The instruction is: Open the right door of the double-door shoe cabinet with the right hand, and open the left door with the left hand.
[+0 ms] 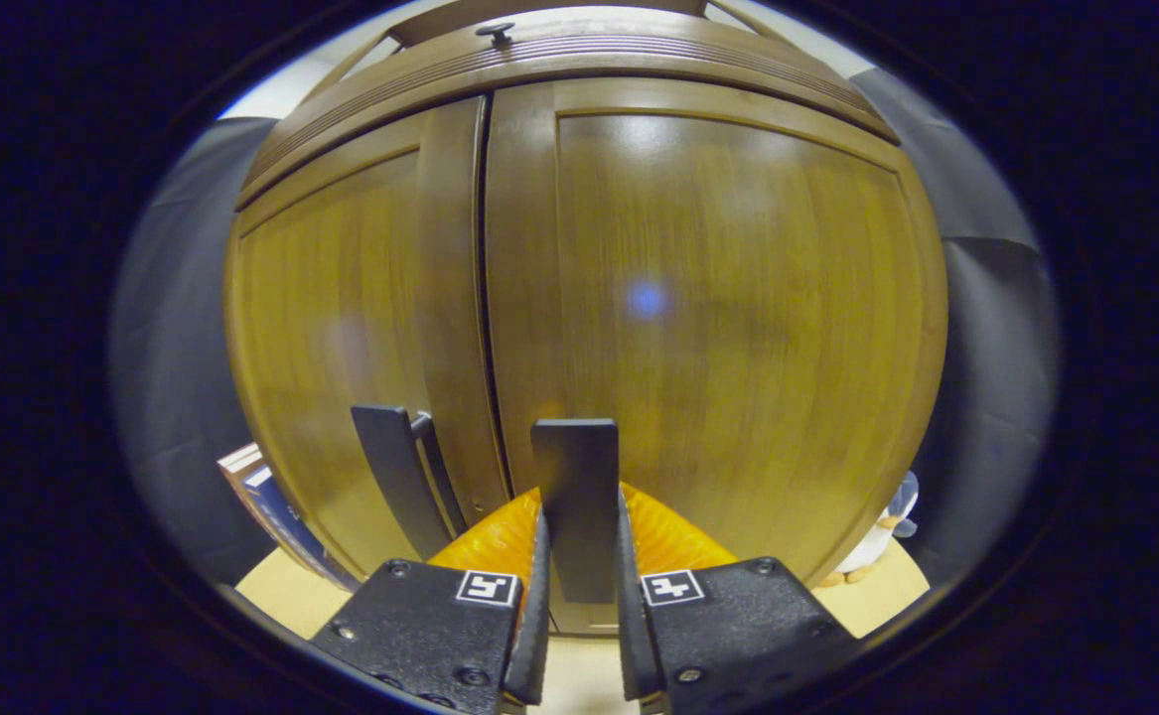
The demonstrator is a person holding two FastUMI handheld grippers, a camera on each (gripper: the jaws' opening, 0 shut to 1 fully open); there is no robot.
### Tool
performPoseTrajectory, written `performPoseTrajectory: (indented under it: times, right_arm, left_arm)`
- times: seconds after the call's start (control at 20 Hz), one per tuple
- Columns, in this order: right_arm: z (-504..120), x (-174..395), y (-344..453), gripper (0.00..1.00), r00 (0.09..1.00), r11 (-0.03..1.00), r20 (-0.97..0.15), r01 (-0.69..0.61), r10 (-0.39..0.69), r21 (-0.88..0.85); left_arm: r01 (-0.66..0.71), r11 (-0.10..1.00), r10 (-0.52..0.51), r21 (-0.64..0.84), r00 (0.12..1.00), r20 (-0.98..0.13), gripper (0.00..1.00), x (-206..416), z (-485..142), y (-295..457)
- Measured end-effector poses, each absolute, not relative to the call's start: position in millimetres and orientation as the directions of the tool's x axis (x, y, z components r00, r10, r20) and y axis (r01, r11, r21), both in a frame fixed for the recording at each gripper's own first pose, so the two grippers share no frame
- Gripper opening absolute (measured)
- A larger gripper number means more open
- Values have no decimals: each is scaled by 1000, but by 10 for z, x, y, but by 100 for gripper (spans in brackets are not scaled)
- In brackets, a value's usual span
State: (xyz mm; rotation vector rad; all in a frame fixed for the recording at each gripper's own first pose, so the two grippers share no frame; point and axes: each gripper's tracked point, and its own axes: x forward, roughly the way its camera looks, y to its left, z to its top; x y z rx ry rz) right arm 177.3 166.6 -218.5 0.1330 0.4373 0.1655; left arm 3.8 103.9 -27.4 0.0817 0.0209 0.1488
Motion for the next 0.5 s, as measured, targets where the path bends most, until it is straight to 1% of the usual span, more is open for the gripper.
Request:
performPoseTrajectory:
  times: [0.05,0.1,0.25,0.5]
  right_arm:
    - [-2183,1760,1658,32,892,976,-410,-129,192,178]
    - [-2185,1759,1662,30,892,974,-408,-130,196,183]
    - [-2170,1757,1657,29,890,972,-406,-142,208,187]
    - [-2156,1745,1660,29,886,968,-401,-168,231,185]
  left_arm:
    - [-149,985,151,83,988,-16,94,22,-271,1042]
    - [-153,985,155,86,988,-16,94,-10,-266,1046]
    - [-163,983,165,87,986,-22,94,-60,-290,1039]
    - [-150,984,153,94,988,-23,95,-105,-285,890]
